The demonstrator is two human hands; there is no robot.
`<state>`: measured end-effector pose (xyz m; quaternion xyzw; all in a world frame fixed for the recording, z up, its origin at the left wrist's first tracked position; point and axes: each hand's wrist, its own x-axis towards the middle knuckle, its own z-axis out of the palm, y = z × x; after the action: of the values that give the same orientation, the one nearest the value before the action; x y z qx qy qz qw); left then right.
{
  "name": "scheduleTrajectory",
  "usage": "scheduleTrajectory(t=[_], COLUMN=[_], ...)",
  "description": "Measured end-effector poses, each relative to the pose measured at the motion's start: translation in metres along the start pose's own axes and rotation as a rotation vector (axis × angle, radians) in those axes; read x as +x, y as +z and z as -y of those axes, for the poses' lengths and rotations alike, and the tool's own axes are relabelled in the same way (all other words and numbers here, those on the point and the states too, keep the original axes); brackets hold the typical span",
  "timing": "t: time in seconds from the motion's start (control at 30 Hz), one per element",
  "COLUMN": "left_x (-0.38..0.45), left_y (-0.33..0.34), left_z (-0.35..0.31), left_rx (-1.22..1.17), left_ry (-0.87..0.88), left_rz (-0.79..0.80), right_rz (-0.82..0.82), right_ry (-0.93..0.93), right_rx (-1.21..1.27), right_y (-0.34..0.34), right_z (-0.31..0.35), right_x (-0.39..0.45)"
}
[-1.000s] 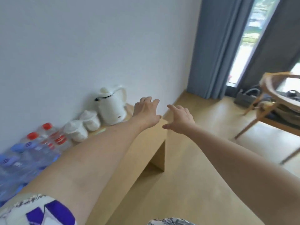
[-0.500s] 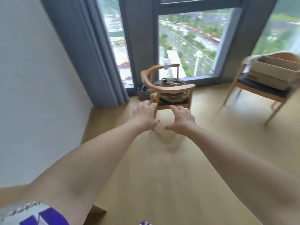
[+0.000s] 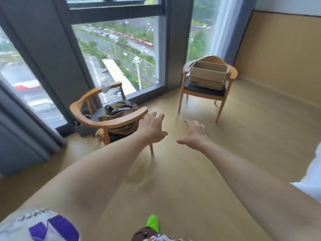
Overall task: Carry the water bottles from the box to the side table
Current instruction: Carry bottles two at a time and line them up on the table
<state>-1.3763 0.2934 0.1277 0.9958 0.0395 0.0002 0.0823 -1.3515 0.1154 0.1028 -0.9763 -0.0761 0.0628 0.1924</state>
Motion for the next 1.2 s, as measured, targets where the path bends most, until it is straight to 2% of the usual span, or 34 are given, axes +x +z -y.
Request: scheduleTrajectory(t=[0.17,0.27,0.47,0.6,0.77,0.93,1.2], left_x=[0.111,0.165,0.267,0.351,0.469,0.575,0.710], left_y=[-0.017,-0.009,0.026,0.048,0.062,0.056,0.066], left_z=[0.003,-0.001,-0.026,-0.053,-0.090,-0.132,-0.188], left_rx=[-0.004,-0.025,-0.054,-0.084,-0.045,-0.071,-0.076], left_ry=[0.135,0.196,0.282,0.331,0.324,0.270,0.327], left_rz=[0.008,0.035,0.081,0.063,0.023,0.039,0.125], right_rz=[-0.073,-0.061,-0.015,-0.049,-0.059,-0.051,0.004], right_ry=[0.116,0.169,0.256,0.285,0.292,0.292,0.337], right_rx=[0.009,0.025,0.050,0.058,0.095,0.114,0.109], right_y=[-0.023,-0.029,-0.034,-0.037,-0.053,-0.096,-0.125], right_z=[0.012,0.007,-0.027,-0.062,-0.113,-0.153,-0.200], right_x=[0.083,0.122,0.200,0.275,0.384,0.490,0.622])
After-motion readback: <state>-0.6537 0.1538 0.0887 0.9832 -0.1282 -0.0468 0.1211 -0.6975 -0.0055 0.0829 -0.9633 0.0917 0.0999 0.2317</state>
